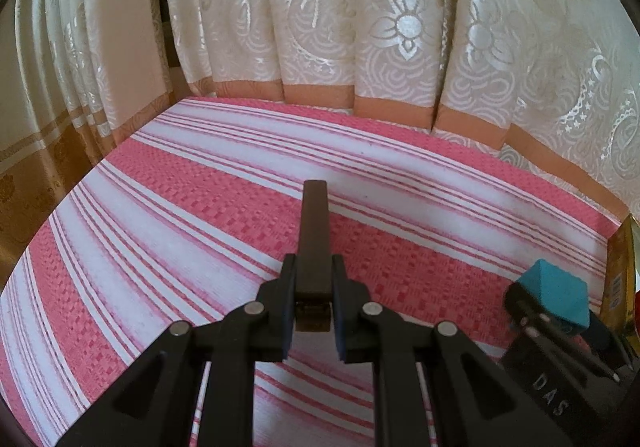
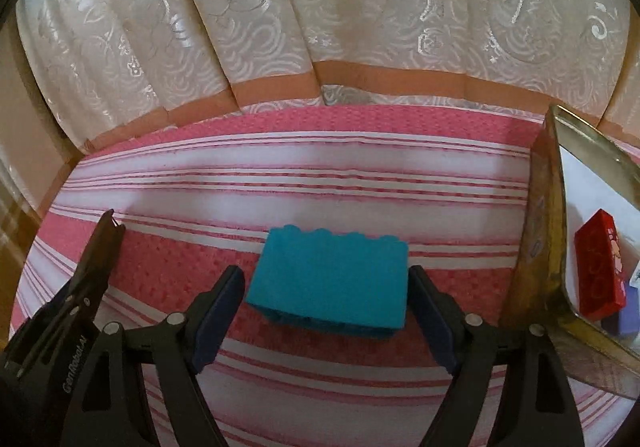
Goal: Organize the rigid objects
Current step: 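Grasp the brown comb with the left tool while the right tool grasps the blue brick, then carry the held comb and blue brick over the gold tin tray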
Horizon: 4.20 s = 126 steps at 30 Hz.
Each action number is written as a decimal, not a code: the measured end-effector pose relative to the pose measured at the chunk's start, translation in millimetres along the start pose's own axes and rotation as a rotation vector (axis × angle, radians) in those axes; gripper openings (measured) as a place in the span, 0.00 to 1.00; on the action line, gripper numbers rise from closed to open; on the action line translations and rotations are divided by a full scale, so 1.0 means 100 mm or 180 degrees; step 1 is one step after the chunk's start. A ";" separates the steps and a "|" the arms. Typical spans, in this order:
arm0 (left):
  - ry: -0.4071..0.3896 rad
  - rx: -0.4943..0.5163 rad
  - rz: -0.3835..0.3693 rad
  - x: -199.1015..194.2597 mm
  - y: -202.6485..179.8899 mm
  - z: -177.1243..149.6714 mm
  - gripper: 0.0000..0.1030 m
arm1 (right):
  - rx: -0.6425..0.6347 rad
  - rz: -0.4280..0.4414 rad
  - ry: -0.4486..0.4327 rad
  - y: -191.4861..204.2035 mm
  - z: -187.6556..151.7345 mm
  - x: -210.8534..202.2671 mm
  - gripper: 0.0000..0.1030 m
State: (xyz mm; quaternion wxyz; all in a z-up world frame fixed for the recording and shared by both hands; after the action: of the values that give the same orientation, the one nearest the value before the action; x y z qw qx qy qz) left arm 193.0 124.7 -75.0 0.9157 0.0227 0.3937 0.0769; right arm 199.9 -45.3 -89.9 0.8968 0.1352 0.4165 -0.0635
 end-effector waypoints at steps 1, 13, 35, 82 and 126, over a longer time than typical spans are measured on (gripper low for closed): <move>0.0002 0.0000 0.0001 0.00 0.00 0.00 0.13 | 0.0005 -0.0005 -0.0016 -0.01 0.00 -0.01 0.69; -0.0182 0.0023 0.0059 -0.09 0.04 0.04 0.13 | -0.0045 0.0348 -0.0530 0.02 0.05 -0.35 0.64; -0.0643 0.0063 0.0101 -0.41 -0.12 0.09 0.13 | -0.0263 0.0114 -0.1409 -0.29 -0.02 -1.05 0.64; -0.1040 0.0281 -0.0306 -1.04 -0.96 -0.16 0.13 | -0.0242 -0.0099 -0.1711 -1.16 -0.15 -1.59 0.64; -0.1315 0.0777 -0.0783 -1.60 -2.57 -0.28 0.13 | 0.0271 -0.0599 -0.1817 -2.77 0.03 -1.95 0.64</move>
State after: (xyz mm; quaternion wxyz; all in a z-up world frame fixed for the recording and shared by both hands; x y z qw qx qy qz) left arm 95.4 -155.4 -5.7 0.9696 0.1001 0.2047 -0.0893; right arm 13.8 -310.8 8.5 0.9613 0.1102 0.1553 -0.1992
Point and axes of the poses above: each gripper's, at about its wrist camera, not at the fingertips, and x roughly the way its jaws point, y to its left, z to its top, the point moved 6 cm from there along x, roughly the way its jaws point, and after that the axes turned 9 degrees about x, right-handed, at the moved point
